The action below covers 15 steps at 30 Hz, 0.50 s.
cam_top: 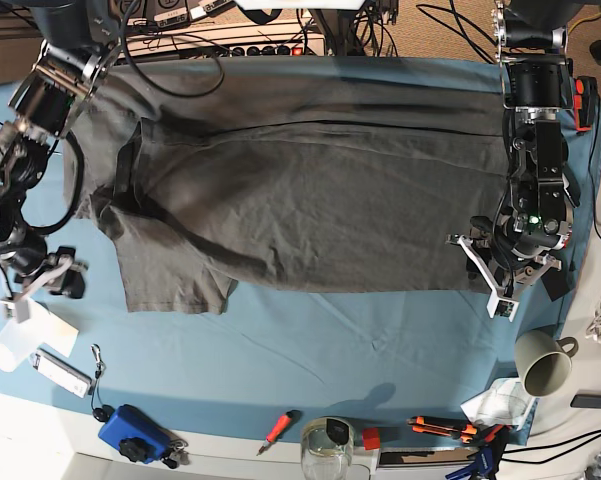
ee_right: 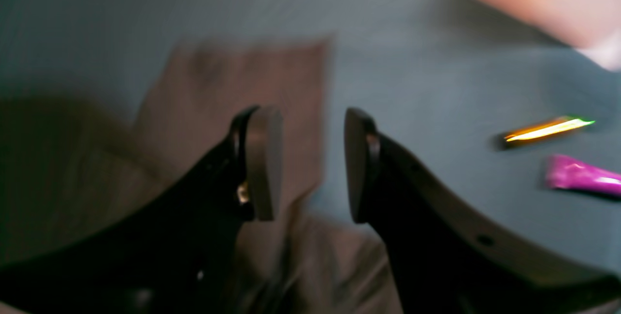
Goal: Fold the T-shirt properly
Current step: 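Fold the sleeve side inward toward the shirt's middle with the right gripper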
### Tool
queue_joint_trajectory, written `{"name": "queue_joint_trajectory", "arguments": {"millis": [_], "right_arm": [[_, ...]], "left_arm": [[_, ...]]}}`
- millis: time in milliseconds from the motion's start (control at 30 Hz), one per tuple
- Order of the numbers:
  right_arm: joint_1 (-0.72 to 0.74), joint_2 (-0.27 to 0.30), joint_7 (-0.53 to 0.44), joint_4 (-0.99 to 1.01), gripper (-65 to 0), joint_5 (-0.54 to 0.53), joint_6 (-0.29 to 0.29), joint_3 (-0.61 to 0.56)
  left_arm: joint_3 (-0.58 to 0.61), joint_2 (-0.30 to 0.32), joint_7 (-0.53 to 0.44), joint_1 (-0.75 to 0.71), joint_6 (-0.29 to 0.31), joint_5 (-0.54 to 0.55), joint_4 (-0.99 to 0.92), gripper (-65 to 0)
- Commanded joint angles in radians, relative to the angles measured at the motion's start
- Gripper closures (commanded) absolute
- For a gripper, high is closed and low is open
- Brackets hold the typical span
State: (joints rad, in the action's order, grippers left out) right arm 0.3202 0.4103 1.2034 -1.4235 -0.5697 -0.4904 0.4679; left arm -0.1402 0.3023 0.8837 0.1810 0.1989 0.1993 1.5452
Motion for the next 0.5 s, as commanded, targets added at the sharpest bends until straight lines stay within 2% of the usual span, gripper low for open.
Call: {"name": "queue_joint_trajectory", "arguments": {"millis": [0,133,267,467], "right_arm": [[0.032,0.016,-0.024,0.032,-21.9,0.0,0.01,-0.005],[0.084,0.016,-0.058,0.175,-21.8,-0.005,0.003,-0.016],[0.109,0.016,-0.154,0.263,-21.8,0.031,-0.01,-0.016],[0.196,0.016,-0.172,0.47,-21.8,0.1,-0.01,-0.016]], "left_arm": [[-0.005,0.011,-0.015,0.025,-0.003,0.002,0.018,-25.8],[-0.005,0.011,-0.015,0.024,-0.003,0.003,0.018,-25.8],[-0.005,0.011,-0.015,0.024,-0.003,0.003,0.018,-25.8],[-0.005,0.011,-0.016,0.025,0.002,0.003,0.018,-25.8]]}}
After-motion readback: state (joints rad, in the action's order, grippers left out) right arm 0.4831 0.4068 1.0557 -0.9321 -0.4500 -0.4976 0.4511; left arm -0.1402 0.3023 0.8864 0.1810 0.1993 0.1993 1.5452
